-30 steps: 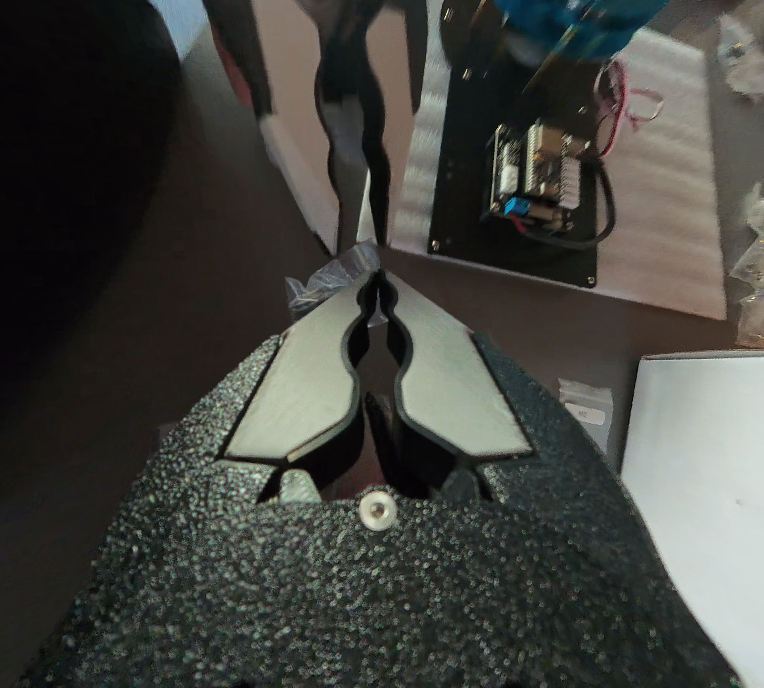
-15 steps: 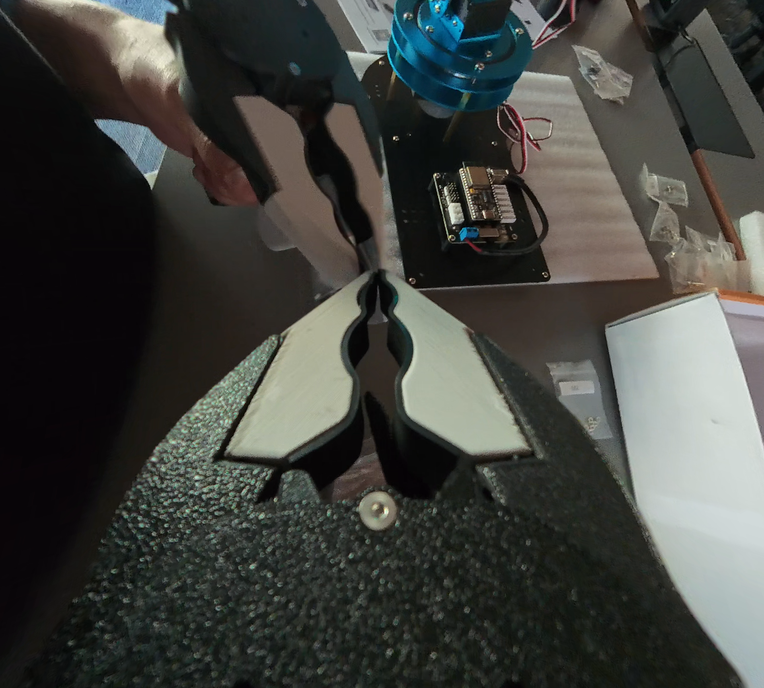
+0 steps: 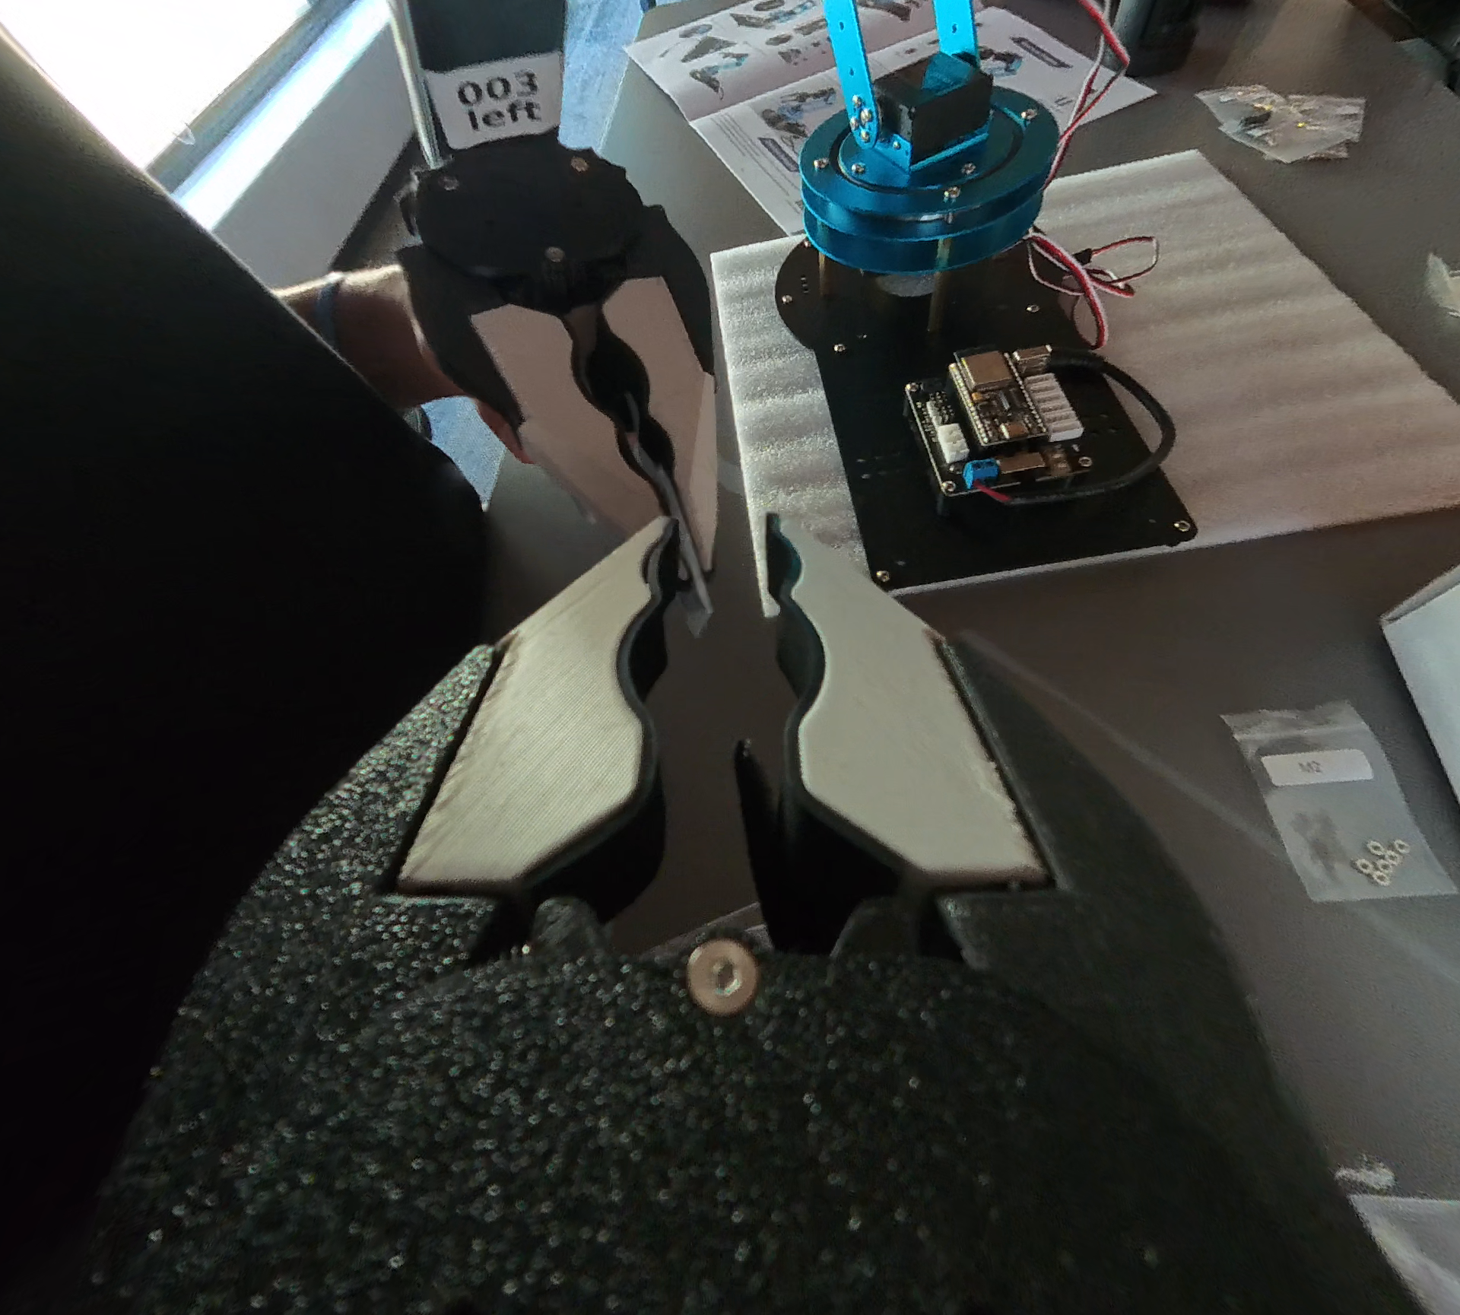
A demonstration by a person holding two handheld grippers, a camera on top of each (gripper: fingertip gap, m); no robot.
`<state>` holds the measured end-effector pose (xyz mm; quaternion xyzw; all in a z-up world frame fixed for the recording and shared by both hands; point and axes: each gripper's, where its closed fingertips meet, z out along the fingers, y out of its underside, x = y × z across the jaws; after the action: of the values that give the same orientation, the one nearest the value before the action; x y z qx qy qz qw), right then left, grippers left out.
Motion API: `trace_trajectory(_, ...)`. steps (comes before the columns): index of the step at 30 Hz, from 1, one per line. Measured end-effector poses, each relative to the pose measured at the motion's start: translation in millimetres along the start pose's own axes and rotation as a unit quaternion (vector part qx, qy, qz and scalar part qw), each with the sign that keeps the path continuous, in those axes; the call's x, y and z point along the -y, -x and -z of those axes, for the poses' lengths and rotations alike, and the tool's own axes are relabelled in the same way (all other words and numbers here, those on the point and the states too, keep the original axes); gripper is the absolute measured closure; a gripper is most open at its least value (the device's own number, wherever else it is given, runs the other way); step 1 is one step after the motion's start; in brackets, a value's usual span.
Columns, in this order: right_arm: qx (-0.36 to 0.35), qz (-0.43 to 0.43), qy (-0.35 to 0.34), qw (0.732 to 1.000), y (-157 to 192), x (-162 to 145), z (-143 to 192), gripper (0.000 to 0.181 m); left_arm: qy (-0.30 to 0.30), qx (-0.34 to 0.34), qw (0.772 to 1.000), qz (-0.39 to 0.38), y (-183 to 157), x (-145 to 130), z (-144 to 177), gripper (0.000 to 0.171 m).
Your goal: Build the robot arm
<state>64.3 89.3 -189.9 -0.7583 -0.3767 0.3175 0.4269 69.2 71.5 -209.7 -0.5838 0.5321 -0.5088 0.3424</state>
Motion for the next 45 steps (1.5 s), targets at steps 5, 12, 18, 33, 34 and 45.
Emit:
trace_trajectory(5,-0.006,0.001,0.001,1.000,-4.0,-0.9,-2.2,0.161,0.004,-0.004,1.000,-0.005,-3.4,0.4,-0.3,0.171)
trace_trajectory(12,-0.002,0.006,0.005,1.000,-3.0,-0.6,-1.5,0.162,0.006,-0.010,1.000,-0.014,-7.0,3.5,0.7,0.171)
trace_trajectory(18,0.011,0.006,-0.015,1.000,0.9,10.0,6.7,0.162,0.007,-0.007,1.000,-0.009,-4.5,1.6,2.4,0.171)
trace_trajectory(33,0.014,0.023,0.031,0.999,4.0,-6.7,-8.2,0.166,0.036,-0.018,0.999,-0.033,-8.0,-7.8,2.8,0.171)
trace_trajectory(34,0.015,0.022,0.031,0.999,4.3,-6.7,-8.0,0.166,0.036,-0.018,0.999,-0.034,-8.4,-7.8,2.6,0.171)
trace_trajectory(45,0.014,0.020,0.039,0.999,4.5,-10.6,-9.3,0.168,0.036,-0.029,0.999,-0.029,-15.0,-8.7,-0.5,0.171)
